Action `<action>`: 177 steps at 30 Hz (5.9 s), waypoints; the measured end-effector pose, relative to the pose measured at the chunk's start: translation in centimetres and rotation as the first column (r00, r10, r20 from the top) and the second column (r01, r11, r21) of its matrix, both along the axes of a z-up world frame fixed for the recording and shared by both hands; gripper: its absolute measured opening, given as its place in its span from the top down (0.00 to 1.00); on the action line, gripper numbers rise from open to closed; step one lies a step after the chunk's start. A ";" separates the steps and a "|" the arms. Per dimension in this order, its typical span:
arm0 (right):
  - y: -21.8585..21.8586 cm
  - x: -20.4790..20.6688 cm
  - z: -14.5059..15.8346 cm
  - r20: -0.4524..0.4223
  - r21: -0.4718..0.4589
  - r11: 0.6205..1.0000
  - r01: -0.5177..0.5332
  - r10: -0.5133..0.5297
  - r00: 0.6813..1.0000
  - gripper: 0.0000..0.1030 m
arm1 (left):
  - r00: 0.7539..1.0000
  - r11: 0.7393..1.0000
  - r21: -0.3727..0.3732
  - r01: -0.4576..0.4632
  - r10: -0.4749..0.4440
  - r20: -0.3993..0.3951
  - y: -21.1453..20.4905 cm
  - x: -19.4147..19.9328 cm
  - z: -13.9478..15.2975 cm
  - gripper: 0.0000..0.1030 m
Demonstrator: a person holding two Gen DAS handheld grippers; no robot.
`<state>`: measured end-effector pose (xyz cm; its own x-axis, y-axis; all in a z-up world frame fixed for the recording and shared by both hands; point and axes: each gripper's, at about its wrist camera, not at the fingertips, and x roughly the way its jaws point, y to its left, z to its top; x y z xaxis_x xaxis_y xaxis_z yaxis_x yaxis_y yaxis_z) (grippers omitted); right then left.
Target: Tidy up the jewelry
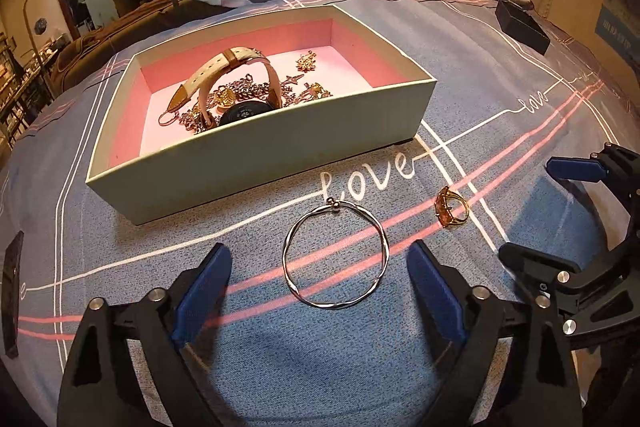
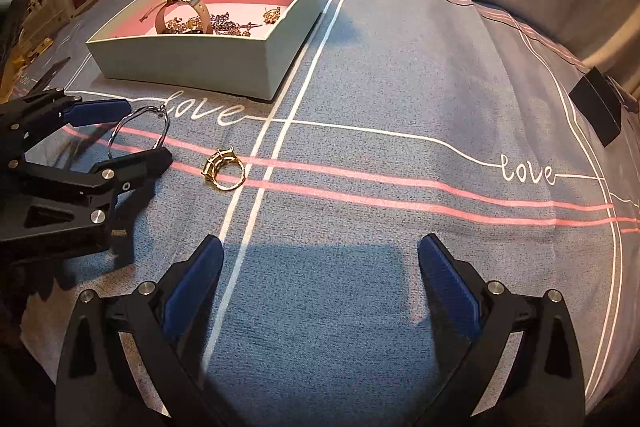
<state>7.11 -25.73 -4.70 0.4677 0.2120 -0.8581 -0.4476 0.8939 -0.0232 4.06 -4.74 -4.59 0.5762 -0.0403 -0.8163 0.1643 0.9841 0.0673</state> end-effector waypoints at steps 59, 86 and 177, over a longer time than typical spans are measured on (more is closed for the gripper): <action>13.7 12.0 8.2 0.019 0.021 0.980 -0.196 0.195 0.981 0.76 | 0.968 0.957 -0.154 -0.245 0.250 0.012 8.0 11.3 9.4 0.52; 15.1 10.5 8.8 0.103 -0.145 0.974 -0.174 0.189 0.977 0.09 | 0.955 0.953 -0.060 -0.296 0.297 0.020 8.9 11.5 9.1 0.06; 14.5 10.4 8.0 0.082 -0.122 0.978 -0.167 0.178 0.981 0.08 | 0.948 0.948 0.066 -0.311 0.314 -0.042 8.0 11.4 7.3 0.06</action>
